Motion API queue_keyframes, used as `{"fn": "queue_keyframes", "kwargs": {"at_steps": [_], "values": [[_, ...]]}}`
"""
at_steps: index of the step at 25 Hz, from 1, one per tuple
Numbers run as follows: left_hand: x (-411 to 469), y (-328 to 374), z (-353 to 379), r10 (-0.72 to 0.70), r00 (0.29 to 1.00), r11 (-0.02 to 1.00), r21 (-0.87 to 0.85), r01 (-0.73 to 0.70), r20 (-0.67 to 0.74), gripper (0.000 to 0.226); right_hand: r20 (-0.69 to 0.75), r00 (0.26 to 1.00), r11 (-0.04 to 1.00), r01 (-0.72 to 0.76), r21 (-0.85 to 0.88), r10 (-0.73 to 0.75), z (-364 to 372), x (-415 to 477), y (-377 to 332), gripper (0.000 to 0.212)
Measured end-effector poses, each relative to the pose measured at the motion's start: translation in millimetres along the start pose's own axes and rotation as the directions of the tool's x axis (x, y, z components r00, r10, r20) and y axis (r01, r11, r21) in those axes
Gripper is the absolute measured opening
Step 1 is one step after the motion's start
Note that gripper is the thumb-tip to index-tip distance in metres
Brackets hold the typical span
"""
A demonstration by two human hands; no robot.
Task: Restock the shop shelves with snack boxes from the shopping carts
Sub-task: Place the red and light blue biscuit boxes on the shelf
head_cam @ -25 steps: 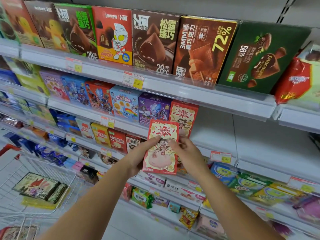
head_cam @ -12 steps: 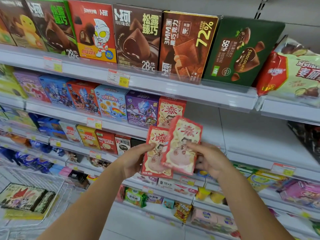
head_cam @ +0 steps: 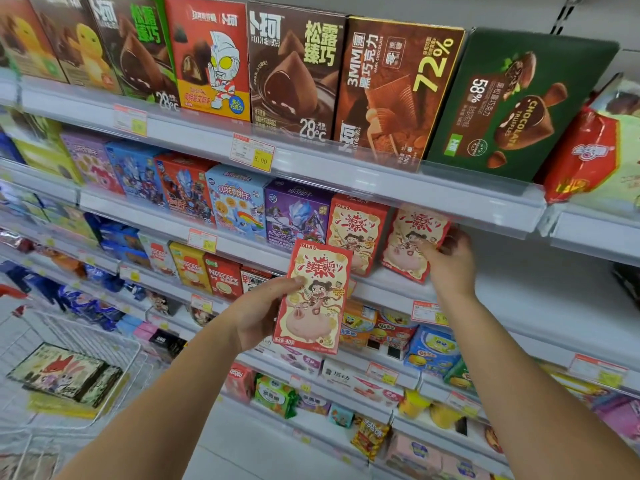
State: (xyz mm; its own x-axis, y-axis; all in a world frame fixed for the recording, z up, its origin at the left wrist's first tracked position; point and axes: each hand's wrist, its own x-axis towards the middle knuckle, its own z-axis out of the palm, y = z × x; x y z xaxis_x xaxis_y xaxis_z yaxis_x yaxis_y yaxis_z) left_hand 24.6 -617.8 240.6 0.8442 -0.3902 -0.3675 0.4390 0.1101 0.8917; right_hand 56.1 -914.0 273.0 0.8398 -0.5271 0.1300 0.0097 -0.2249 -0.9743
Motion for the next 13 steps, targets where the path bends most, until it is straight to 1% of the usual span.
{"fn": "queue_keyframes", "kwargs": {"at_steps": [2, 4, 7, 8, 10, 13], "values": [[-2.4, 2.8, -0.7, 0.010, 1.000, 1.000, -0.022, -0.010, -0.018, 0.051, 0.067, 0.998, 1.000, 0.013, -0.018, -0.012, 9.7, 8.5, 2.7, 0.051], [-3.5, 3.6, -1.0, 0.018, 0.999, 0.999, -0.032, -0.019, -0.026, 0.052, 0.164, 0.986, 1.000, -0.014, -0.010, 0.015, 17.7, 15.8, 4.0, 0.052], [-3.3, 4.5, 0.0, 0.032, 0.999, 0.998, -0.045, -0.034, -0.030, 0.056, 0.331, 0.940, 0.992, -0.111, 0.065, 0.084, 27.5, 22.6, 4.5, 0.048], [-3.0, 5.5, 0.5, 0.039, 0.999, 0.998, -0.047, -0.040, -0.032, 0.056, 0.367, 0.926, 0.988, -0.132, 0.076, 0.095, 29.7, 22.0, 2.7, 0.047], [-3.1, 8.0, 2.9, 0.050, 0.998, 0.998, -0.046, -0.051, -0.035, 0.053, 0.413, 0.904, 0.985, -0.155, 0.071, 0.113, 34.0, 22.0, 1.2, 0.051], [-4.5, 9.6, 5.5, 0.056, 0.998, 0.998, -0.037, -0.058, -0.036, 0.048, 0.440, 0.886, 0.978, -0.197, 0.068, 0.147, 43.0, 24.2, 4.0, 0.067]]}}
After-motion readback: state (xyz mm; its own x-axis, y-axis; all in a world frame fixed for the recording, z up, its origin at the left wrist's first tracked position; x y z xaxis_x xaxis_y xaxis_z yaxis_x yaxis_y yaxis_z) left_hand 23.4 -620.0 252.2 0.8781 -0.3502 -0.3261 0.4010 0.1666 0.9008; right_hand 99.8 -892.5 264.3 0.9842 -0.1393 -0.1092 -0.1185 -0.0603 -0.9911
